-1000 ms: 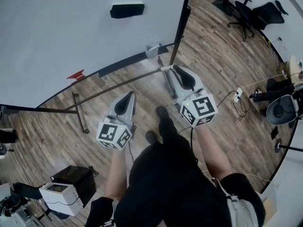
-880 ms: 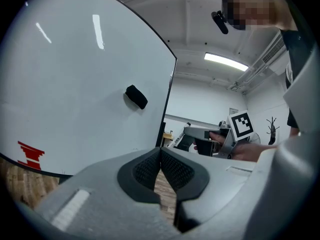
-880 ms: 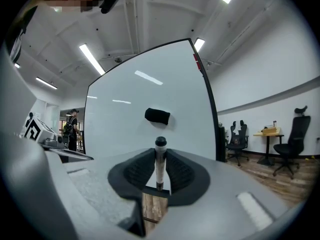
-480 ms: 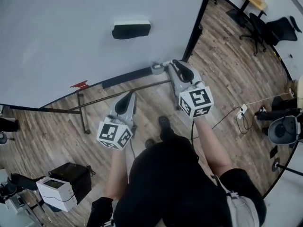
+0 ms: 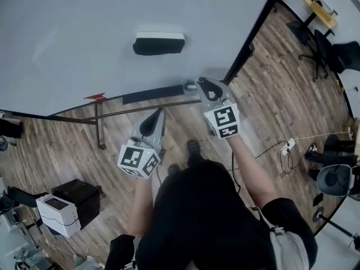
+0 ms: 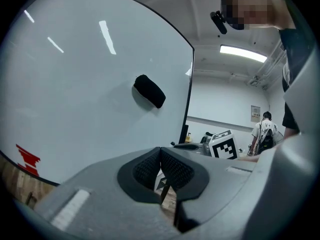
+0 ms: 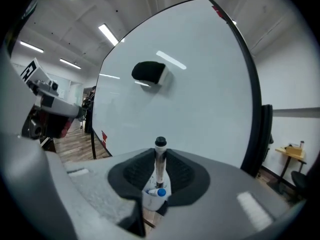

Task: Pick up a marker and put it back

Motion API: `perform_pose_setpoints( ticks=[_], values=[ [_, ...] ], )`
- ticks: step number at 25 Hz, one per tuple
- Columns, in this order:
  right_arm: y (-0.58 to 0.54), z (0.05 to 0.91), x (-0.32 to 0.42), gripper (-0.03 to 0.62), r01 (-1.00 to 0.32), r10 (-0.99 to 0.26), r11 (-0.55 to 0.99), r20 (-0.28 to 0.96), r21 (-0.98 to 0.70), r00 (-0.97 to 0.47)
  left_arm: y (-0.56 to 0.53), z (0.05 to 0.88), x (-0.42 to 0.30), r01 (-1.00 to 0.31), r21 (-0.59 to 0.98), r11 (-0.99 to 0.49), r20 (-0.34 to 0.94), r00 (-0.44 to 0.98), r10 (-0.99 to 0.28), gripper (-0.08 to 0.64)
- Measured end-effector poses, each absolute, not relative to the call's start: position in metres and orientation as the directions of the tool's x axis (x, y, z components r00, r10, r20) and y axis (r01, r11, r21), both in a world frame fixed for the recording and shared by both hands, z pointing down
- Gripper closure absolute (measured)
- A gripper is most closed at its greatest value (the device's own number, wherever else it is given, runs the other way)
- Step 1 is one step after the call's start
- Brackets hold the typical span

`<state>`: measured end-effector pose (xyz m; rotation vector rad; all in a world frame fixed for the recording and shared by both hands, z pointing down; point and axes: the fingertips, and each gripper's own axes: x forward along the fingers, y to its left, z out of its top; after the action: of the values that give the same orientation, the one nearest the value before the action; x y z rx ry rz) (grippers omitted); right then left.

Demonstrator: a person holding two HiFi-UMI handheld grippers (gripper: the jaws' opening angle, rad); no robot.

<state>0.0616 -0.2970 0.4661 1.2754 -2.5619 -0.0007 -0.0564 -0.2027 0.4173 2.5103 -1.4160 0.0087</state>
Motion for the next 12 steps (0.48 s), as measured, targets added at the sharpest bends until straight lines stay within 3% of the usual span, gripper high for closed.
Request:
perform_pose_setpoints(
  ticks=[12],
  values=[
    [-0.303, 0.521, 0.049, 0.522, -0.666, -0.726, 0.683, 0.378, 0.298, -0.575, -0.203, 0.435, -0.050, -0.865, 0.232, -0.445, 0.175, 0.487, -0.856, 0.549]
  ],
)
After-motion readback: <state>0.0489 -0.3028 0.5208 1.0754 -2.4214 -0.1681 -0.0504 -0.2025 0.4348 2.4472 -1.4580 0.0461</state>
